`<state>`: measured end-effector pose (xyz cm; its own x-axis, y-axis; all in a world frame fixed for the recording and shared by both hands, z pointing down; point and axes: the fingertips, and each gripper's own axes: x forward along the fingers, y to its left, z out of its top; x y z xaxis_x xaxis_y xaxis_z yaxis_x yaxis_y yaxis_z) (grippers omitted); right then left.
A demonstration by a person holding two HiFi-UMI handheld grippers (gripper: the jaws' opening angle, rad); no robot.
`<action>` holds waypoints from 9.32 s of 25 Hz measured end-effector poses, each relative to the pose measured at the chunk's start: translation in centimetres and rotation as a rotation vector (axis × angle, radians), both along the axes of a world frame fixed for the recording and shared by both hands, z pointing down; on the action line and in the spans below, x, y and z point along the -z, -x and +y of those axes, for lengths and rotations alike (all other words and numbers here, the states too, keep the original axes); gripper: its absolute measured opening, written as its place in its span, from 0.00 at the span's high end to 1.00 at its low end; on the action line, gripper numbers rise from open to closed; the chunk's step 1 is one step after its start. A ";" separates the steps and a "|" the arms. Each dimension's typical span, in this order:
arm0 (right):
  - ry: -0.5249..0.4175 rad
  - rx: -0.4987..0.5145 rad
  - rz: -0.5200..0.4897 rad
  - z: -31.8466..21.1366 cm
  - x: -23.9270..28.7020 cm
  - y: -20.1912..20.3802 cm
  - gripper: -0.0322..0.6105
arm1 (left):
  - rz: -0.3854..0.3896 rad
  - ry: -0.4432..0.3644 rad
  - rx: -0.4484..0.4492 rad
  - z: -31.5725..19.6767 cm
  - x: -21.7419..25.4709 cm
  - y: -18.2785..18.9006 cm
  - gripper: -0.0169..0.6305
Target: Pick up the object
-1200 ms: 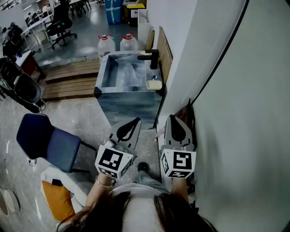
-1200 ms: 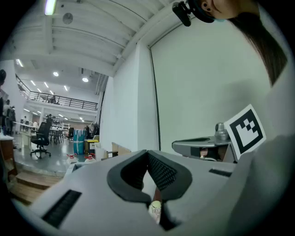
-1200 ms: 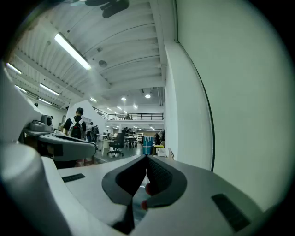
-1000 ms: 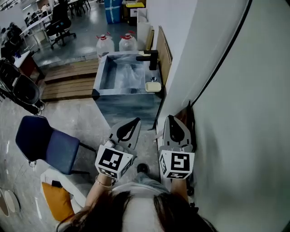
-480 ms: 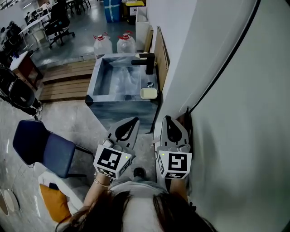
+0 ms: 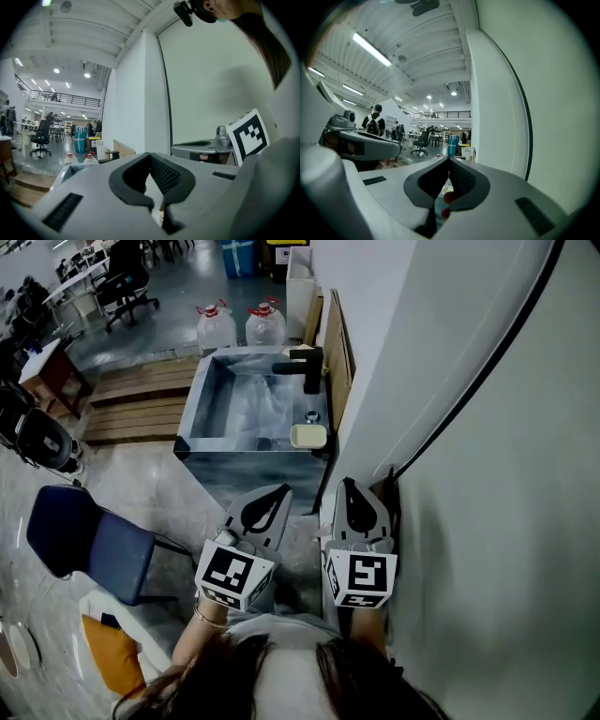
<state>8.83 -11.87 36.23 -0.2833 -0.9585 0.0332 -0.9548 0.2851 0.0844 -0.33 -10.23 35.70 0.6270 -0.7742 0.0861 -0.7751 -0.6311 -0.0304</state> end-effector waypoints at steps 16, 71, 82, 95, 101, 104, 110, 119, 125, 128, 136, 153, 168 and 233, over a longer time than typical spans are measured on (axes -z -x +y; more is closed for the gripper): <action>0.060 0.024 0.036 -5.8 -2.4 0.4 0.91 | 0.010 0.022 -0.028 -5.8 -1.1 -1.0 0.96; 0.509 -0.010 0.246 -23.8 -19.5 0.5 0.90 | -0.001 0.133 -0.179 -21.9 -4.9 -1.9 0.96; 0.611 -0.020 0.240 -25.0 -23.5 0.3 0.86 | -0.023 0.151 -0.188 -23.1 -6.3 -1.8 0.96; 0.696 -0.073 0.201 -26.3 -26.8 -0.1 0.84 | -0.035 0.190 -0.189 -23.9 -8.0 -1.1 0.96; 0.726 -0.086 0.172 -26.8 -27.8 0.0 0.84 | -0.039 0.203 -0.192 -24.3 -8.6 -1.1 0.96; 0.746 -0.093 0.158 -26.9 -28.4 0.0 0.84 | -0.040 0.209 -0.190 -24.4 -8.8 -1.0 0.96; 0.750 -0.133 0.131 -27.3 -28.7 -0.4 0.84 | -0.043 0.217 -0.181 -24.7 -9.3 -0.9 0.96; 0.722 -0.183 0.083 -27.5 -28.4 -1.1 0.89 | -0.043 0.215 -0.165 -24.6 -9.1 -0.6 0.96; 0.697 -0.177 0.052 -27.5 -27.4 -0.9 0.90 | -0.043 0.208 -0.154 -24.1 -8.8 -0.5 0.96; 0.694 -0.173 0.053 -27.1 -27.2 -0.9 0.90 | -0.042 0.202 -0.151 -23.6 -8.5 -0.5 0.96; 0.645 -0.157 0.030 -25.8 -25.5 -0.8 0.90 | -0.043 0.182 -0.140 -21.9 -7.9 -0.5 0.96; 0.527 -0.153 -0.018 -21.7 -20.4 -1.4 0.90 | -0.035 0.121 -0.114 -16.9 -5.6 -0.2 0.96; 0.404 -0.146 -0.051 -17.4 -15.5 -2.2 0.90 | -0.021 0.069 -0.073 -11.8 -3.6 0.2 0.96; -0.007 -0.084 -0.173 1.9 0.9 -3.7 0.90 | -0.037 -0.043 -0.004 4.4 1.0 1.2 0.96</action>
